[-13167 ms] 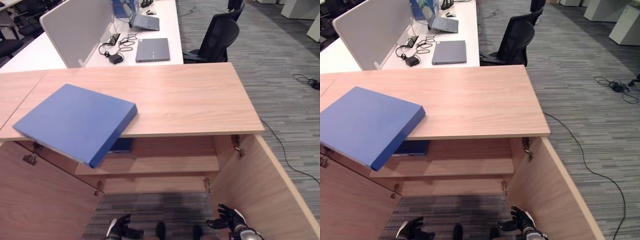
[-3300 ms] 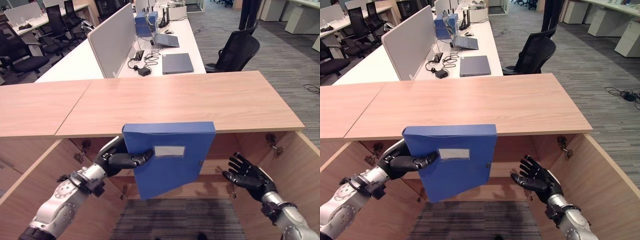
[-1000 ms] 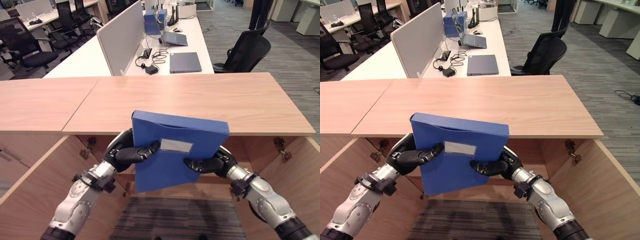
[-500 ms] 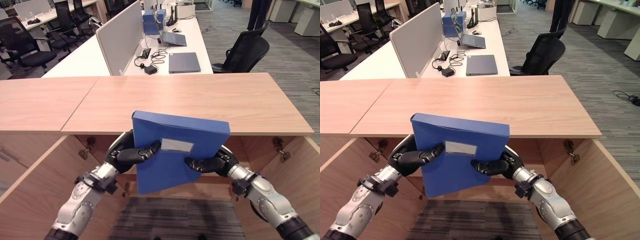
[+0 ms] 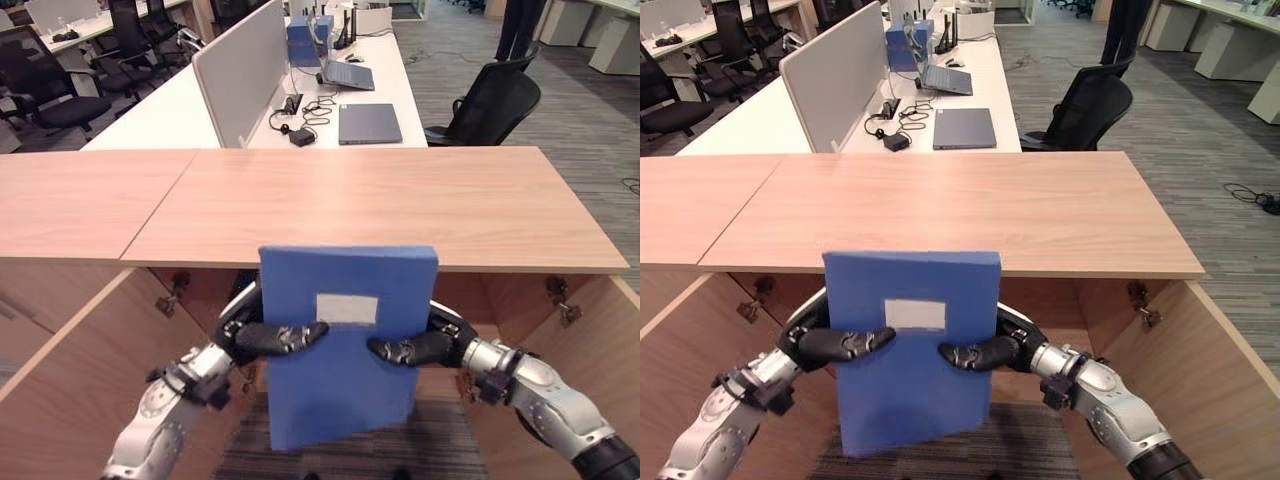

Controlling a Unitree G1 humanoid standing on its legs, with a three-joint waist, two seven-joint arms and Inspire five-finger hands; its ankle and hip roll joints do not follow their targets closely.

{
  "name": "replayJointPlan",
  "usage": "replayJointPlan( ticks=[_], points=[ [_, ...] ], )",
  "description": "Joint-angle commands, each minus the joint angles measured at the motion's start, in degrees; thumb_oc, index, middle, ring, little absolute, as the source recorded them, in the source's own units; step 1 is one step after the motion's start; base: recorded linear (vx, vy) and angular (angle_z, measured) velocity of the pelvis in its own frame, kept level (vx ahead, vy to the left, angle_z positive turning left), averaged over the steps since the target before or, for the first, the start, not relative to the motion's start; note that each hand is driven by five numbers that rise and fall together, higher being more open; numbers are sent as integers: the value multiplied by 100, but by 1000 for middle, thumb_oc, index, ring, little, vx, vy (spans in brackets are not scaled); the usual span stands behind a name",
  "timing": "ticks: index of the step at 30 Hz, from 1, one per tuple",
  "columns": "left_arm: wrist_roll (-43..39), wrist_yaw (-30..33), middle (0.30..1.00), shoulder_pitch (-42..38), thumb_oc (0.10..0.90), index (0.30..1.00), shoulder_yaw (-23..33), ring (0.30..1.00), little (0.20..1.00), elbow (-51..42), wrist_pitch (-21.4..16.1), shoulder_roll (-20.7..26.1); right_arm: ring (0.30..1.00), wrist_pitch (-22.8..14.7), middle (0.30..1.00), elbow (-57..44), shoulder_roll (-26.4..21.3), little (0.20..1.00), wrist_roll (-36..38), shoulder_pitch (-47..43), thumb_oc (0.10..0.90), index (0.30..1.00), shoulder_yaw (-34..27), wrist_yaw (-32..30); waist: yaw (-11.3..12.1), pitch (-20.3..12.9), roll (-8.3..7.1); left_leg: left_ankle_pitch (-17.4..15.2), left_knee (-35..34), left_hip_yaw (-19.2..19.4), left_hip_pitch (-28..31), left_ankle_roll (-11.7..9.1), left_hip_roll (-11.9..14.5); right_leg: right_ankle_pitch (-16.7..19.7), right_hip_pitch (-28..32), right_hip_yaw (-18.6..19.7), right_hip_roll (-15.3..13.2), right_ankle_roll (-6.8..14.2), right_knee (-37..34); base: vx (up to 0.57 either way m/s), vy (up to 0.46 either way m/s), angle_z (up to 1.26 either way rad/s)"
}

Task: Put the empty folder in the office cabinet

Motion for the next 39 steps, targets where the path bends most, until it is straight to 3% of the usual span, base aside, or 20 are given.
replayJointPlan(
  ticks=[1, 6, 9, 14, 15, 16, 17, 18, 19, 21, 22, 23, 26, 31, 39],
  points=[
    [-198, -462, 900, -414, 800, 900, 142, 900, 900, 21, -283, 519, 300, -372, 300, -608, -224, 300, 218, -173, 400, 300, -150, 517, -2, -132, -162, -624, -8, -467, 210, -383, 286, -858, 337, 145, -284, 439, 190, 0, 0, 0],
    [-174, -863, 900, 77, 800, 900, 109, 900, 900, 60, -171, 1092, 300, -362, 300, -366, -583, 300, 284, 189, 400, 300, -163, 705, -7, -111, -150, -597, -8, -467, 153, -400, 289, -829, 298, 119, -290, 465, 173, 0, 0, 0],
    [104, -1086, 900, 525, 800, 900, -99, 900, 900, 323, -191, 1692, 300, -355, 300, -100, -729, 300, 352, 380, 400, 300, -77, 769, -14, -86, -114, -572, -8, -468, 127, -406, 296, -807, 271, 110, -289, 483, 170, 0, 0, 0],
    [863, -940, 900, 689, 800, 900, -339, 900, 900, 1031, -368, 1740, 300, -354, 300, 257, -486, 300, 324, 493, 400, 300, -80, 657, -23, -93, -84, -580, -8, -473, 133, -403, 308, -816, 257, 112, -300, 487, 178, 0, 0, 0],
    [1065, -846, 900, 660, 800, 900, -403, 900, 900, 1263, -404, 1651, 300, -353, 300, 400, -341, 300, 308, 509, 400, 300, -101, 598, -26, -93, -74, -581, -8, -478, 134, -401, 306, -819, 256, 116, -302, 486, 180, 0, 0, 0],
    [1550, -601, 900, 608, 800, 900, -483, 900, 900, 1798, -458, 1330, 300, -318, 300, 784, 188, 300, 277, 589, 400, 300, -264, 420, -42, -95, -57, -580, -8, -479, 129, -392, 303, -830, 245, 104, -299, 480, 198, 0, 0, 0],
    [1560, -599, 900, 585, 800, 900, -500, 900, 900, 1821, -471, 1323, 300, -323, 300, 795, 194, 300, 272, 585, 400, 300, -268, 422, -37, -91, -58, -582, -8, -481, 130, -392, 302, -834, 247, 103, -300, 481, 200, 0, 0, 0],
    [2304, -193, 900, 429, 800, 900, -538, 900, 900, 2641, -533, 612, 300, -380, 300, 1496, 1143, 300, 199, 660, 400, 300, -715, -26, -68, -111, -33, -594, -8, -487, 118, -374, 295, -852, 227, 104, -303, 466, 216, 0, 0, 0],
    [2318, -187, 900, 405, 800, 900, -554, 900, 900, 2667, -550, 604, 300, -386, 300, 1505, 1150, 300, 194, 655, 400, 300, -720, -27, -62, -105, -34, -597, -8, -488, 120, -374, 294, -857, 230, 102, -304, 467, 217, 0, 0, 0],
    [2808, 257, 900, 282, 800, 900, -488, 900, 900, 3340, -564, 41, 300, -469, 300, 1991, 1833, 300, 379, 608, 400, 300, -1037, -426, -84, -122, -17, -606, -8, -497, 105, -361, 285, -862, 212, 119, -301, 451, 218, 19, 5, 5],
    [3602, 897, 900, 22, 800, 900, -448, 900, 900, 4143, -711, -397, 300, -615, 300, 2462, 2343, 300, 528, 446, 400, 300, -1312, -904, -96, -127, -10, -623, -8, -510, 94, -350, 270, -869, 202, 129, -293, 432, 218, 17, 5, 7],
    [3621, 914, 900, -6, 800, 900, -457, 900, 900, 4175, -731, -413, 300, -621, 300, 2471, 2344, 300, 527, 431, 400, 300, -1316, -907, -93, -115, -8, -626, -8, -510, 98, -350, 268, -874, 205, 128, -295, 433, 219, 22, 2, 4],
    [4259, 2098, 900, -368, 800, 900, -284, 900, 900, 5495, -750, -1205, 300, -937, 300, 3071, 3194, 300, 1577, 143, 400, 300, -1767, -1629, -97, -116, 5, -646, -8, -528, 82, -344, 256, -905, 185, 124, -277, 394, 232, 27, -2, 7],
    [4367, 2728, 900, -601, 800, 900, -384, 900, 900, 6112, -736, -1617, 300, -1172, 300, 3525, 3650, 300, 2305, -184, 400, 300, -1886, -2125, -72, -64, 23, -655, -8, -548, 56, -354, 240, -923, 178, 103, -259, 379, 226, 9, -1, 3],
    [4663, 2947, 900, -639, 800, 900, -912, 900, 900, 6229, -649, -1750, 300, -1752, 300, 4130, 3748, 300, 3108, -1281, 400, 300, -2365, -2698, 80, 68, 117, -610, -8, -606, -153, -360, 230, -941, 28, 59, -242, 367, 231, -2, -7, 3]
  ],
)
